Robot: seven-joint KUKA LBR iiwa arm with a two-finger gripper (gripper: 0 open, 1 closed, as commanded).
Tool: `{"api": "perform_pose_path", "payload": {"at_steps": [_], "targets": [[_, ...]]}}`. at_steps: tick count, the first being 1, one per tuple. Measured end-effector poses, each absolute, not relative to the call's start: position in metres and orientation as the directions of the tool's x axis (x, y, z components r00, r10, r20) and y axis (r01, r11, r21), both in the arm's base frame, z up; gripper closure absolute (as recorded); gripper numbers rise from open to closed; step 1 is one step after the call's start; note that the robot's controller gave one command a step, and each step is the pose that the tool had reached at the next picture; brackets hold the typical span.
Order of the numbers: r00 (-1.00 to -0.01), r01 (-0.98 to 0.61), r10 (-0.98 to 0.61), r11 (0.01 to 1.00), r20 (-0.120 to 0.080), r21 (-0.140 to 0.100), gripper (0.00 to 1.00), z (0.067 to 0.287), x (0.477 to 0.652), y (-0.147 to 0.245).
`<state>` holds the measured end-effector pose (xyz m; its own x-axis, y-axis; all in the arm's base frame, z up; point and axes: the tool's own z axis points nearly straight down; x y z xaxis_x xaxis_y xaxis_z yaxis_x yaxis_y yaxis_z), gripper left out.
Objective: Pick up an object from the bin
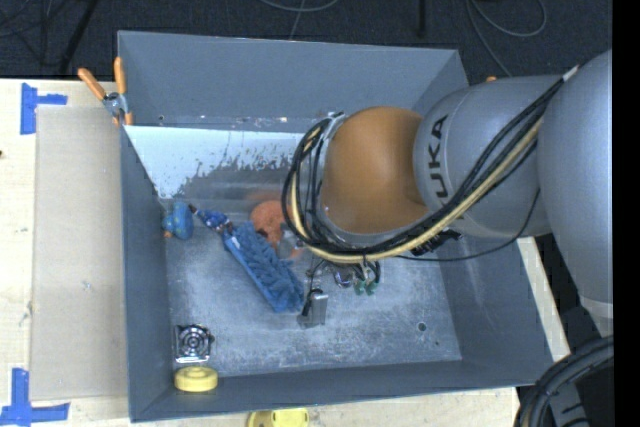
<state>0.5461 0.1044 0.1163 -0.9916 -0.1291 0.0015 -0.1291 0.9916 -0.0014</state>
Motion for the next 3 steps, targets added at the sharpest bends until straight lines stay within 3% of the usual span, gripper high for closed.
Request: {"api": "perform_pose_path", "payload": {"at_steps": [1,2,3], "targets": [[-0.999,-0.042,-0.042,0.999,0.000,0.000,0.00,0.093,0.544,0.116],[-0.995,-0.099,-0.099,0.995,-0.003,0.001,1.00,0.071,0.539,0.105],[-0.995,-0.098,-0.098,0.995,-0.002,0.001,1.00,0.070,0.539,0.105]]}}
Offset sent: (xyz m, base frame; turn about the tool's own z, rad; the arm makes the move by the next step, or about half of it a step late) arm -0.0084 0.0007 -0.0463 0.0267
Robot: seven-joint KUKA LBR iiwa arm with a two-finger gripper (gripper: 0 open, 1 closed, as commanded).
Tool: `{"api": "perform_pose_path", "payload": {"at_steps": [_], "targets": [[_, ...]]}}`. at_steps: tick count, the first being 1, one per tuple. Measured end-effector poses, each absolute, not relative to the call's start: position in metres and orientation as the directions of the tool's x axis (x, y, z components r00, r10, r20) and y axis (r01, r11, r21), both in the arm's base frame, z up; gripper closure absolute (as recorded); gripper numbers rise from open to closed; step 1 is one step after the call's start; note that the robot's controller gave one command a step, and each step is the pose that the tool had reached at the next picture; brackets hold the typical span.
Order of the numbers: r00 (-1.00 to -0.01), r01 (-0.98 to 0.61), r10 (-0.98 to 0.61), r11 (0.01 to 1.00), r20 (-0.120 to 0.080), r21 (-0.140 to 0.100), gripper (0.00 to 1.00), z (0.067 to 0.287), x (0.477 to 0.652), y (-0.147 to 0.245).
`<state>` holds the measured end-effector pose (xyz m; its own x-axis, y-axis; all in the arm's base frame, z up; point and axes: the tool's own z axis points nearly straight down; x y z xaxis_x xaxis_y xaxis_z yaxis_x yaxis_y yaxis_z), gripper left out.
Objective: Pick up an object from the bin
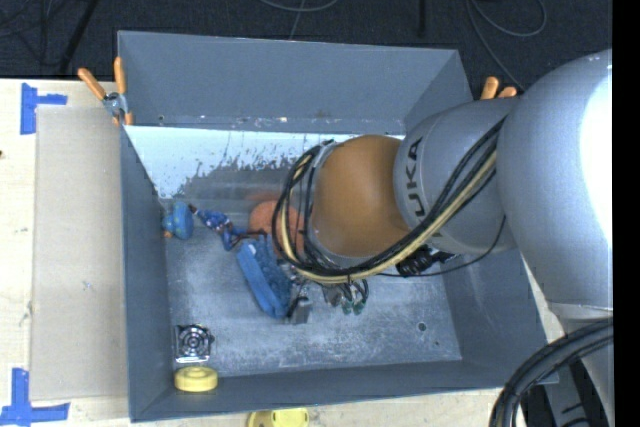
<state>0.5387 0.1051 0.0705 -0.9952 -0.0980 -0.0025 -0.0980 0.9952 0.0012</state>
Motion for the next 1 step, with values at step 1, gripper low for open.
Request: {"api": "perform_pose_path", "payload": {"at_steps": [1], "targets": [[-0.995,-0.102,-0.102,0.995,-0.003,0.000,1.00,0.2244,0.5490,0.0962]]}}
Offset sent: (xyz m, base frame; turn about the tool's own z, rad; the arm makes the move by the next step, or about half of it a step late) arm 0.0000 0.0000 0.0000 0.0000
